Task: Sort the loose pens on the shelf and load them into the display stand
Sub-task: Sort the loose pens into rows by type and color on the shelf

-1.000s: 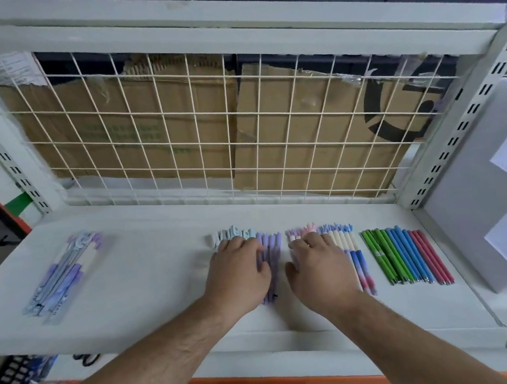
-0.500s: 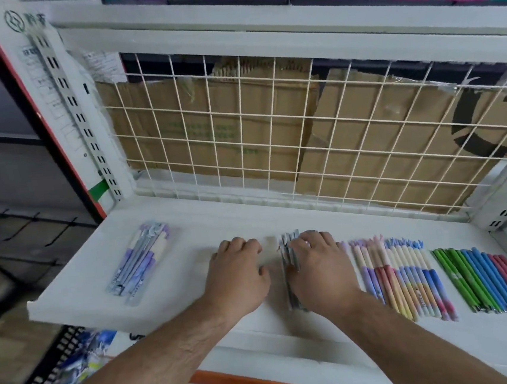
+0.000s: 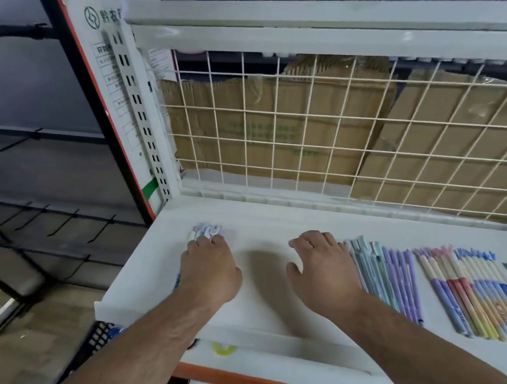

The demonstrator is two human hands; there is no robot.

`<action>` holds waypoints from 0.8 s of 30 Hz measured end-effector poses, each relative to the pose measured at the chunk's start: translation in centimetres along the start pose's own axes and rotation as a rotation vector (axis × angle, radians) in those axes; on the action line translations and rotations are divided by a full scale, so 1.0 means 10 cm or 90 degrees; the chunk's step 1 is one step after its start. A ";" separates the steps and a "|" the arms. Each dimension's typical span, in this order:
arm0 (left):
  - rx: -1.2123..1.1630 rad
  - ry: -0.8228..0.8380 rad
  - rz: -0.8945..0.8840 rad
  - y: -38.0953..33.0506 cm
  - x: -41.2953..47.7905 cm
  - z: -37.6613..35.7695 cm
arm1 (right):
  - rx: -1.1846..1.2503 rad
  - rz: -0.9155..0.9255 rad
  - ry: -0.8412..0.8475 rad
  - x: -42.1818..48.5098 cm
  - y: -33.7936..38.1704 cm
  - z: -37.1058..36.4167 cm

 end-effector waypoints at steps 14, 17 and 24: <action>-0.064 0.057 -0.014 0.19 0.16 -0.16 | 0.010 -0.005 0.023 0.17 0.28 -0.04; -0.091 0.061 -0.015 0.17 0.21 -0.10 | 0.034 -0.013 0.022 0.16 0.30 -0.08; -0.053 0.061 -0.017 0.05 0.20 -0.07 | 0.046 -0.034 0.019 0.13 0.22 -0.09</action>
Point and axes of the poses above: each hand's wrist, its own x-axis towards the middle knuckle, its own z-axis out of the back of the hand, y = z × x, the point moved 6 cm from there along x, towards the middle knuckle, and after that the axes turned 15 degrees about -y, right-handed, at the moved point
